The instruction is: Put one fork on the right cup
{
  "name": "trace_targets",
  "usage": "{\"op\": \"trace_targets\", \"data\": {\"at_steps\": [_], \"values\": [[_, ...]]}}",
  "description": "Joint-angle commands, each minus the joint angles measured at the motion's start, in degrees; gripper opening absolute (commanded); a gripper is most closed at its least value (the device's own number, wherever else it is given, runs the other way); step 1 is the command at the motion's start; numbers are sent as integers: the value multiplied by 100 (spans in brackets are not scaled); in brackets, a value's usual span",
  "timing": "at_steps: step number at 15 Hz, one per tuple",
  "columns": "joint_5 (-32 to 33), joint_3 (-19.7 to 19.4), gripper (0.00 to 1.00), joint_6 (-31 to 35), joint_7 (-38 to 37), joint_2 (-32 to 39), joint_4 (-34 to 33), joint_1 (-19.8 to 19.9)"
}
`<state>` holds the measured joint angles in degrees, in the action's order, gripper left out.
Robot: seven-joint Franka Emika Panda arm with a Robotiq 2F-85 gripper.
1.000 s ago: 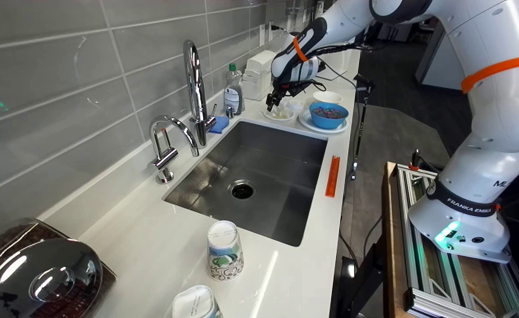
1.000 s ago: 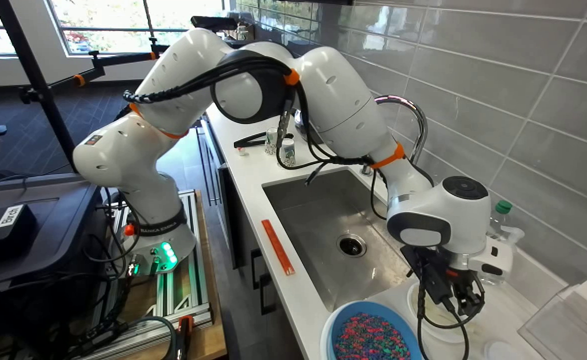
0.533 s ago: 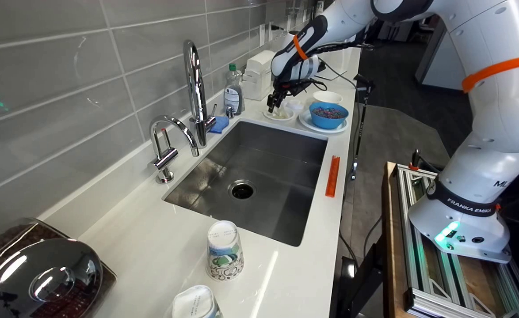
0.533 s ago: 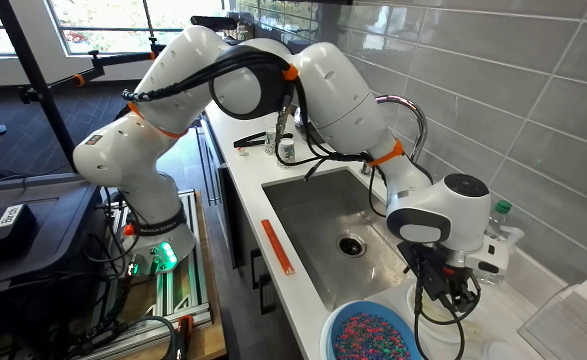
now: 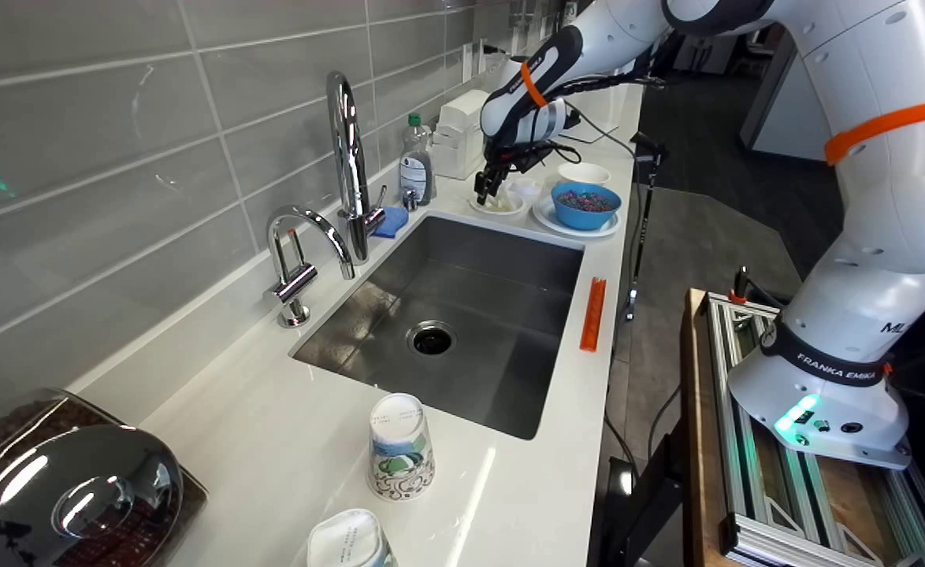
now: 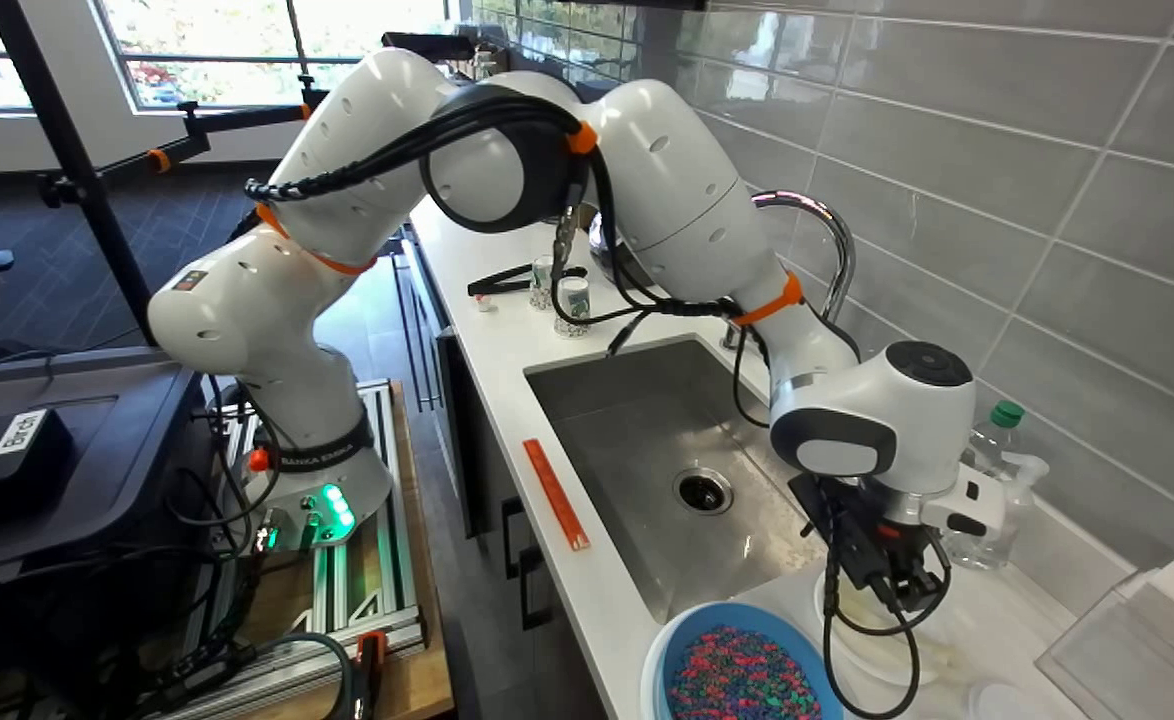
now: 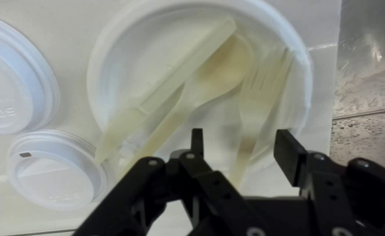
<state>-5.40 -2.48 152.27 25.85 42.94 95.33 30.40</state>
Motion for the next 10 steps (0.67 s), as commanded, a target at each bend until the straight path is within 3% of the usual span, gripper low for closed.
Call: {"op": "trace_targets", "data": {"at_steps": [1, 7, 10], "values": [[119, -97, 52, -197, -107, -99, 145, -106], [112, -138, 1, -189, -132, -91, 177, -151], [104, -145, 5, -172, -128, -112, 189, -147]]}}
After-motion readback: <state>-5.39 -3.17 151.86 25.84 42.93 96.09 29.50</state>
